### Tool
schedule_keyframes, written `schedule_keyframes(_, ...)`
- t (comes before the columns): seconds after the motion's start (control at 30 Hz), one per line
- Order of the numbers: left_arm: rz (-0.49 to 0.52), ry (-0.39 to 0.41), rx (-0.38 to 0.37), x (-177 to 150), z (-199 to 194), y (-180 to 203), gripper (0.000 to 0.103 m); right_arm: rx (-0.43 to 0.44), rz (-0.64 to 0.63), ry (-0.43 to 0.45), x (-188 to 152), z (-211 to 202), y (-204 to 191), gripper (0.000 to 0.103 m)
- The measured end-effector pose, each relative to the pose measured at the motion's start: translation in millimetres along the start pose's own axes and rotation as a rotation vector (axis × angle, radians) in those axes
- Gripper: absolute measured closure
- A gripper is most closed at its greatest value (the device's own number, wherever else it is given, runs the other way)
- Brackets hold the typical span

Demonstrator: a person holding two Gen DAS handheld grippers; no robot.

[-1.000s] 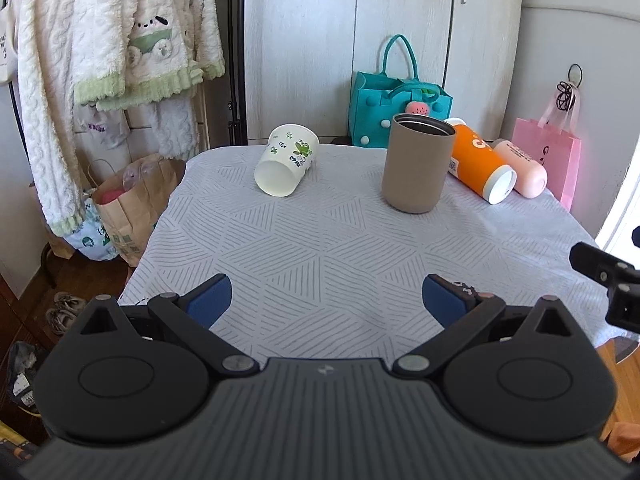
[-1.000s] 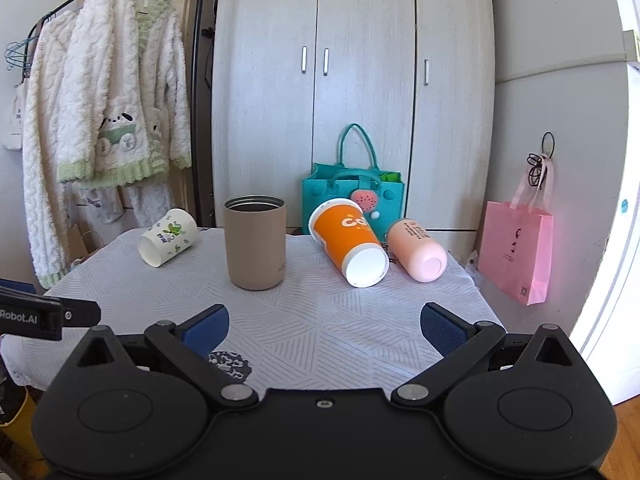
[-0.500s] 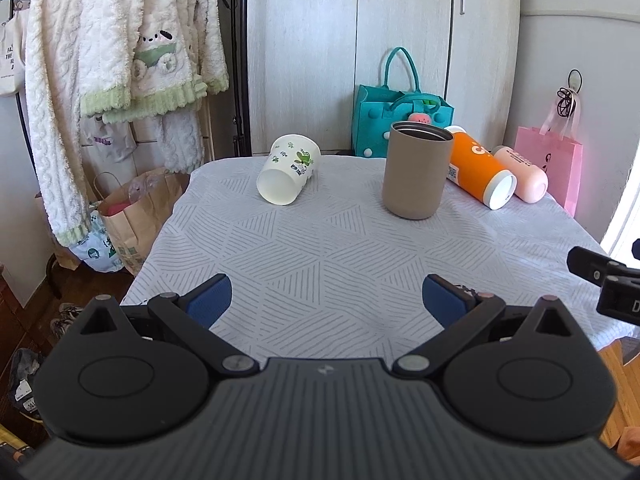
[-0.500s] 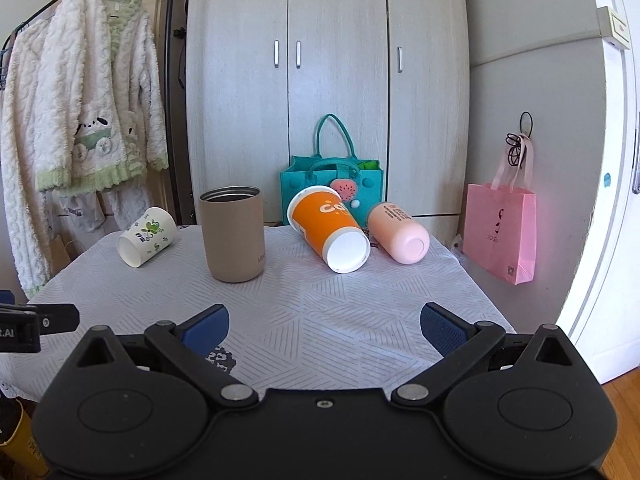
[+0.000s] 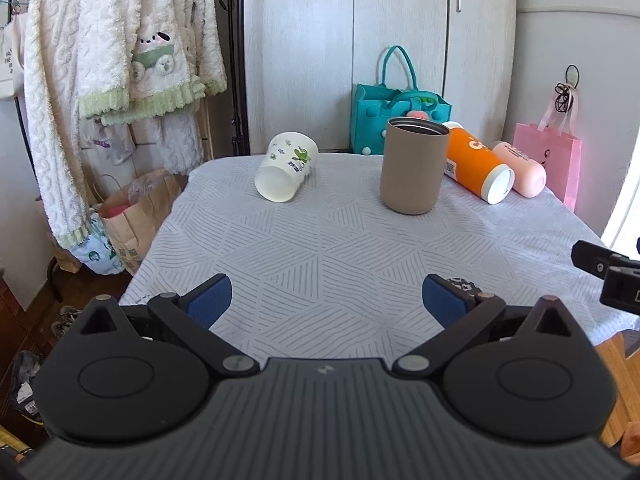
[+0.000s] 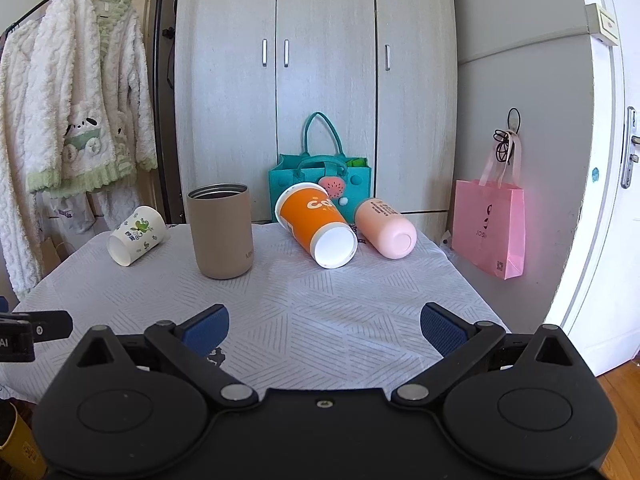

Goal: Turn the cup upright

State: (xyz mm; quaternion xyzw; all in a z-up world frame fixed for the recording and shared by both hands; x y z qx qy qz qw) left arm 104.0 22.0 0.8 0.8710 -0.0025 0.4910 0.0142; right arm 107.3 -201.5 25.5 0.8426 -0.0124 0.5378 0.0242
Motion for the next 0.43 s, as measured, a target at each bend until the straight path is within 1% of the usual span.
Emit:
schedule_keyframes(0.17,-0.015,-0.004,0.0,-0.3,0.4,-1.4,0.0,0.006,-0.004,0.0,-0.4,0.1,-0.8,0.0)
schedule_keyframes(0.3,-0.018,0.004,0.019,-0.1,-0.3,-3.7,0.0,0.005,-0.008,-0.002,-1.7,0.5,-1.9,0.0)
schedule_keyframes(0.43,-0.025,0.0,0.019,-0.3,0.8,-5.6,0.0,0.011,-0.002,-0.008,-2.5,1.9,-2.0,0.0)
Point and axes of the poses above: each gripper's, at about its wrist camera, not at the fingertips, and z roughly the way its jaws point, y to its right, x to its top, the point moved 8 cm from there along z, roughly the way its jaws point, and after that the axes turned 1 degree about -z, right-handed, at the moved point
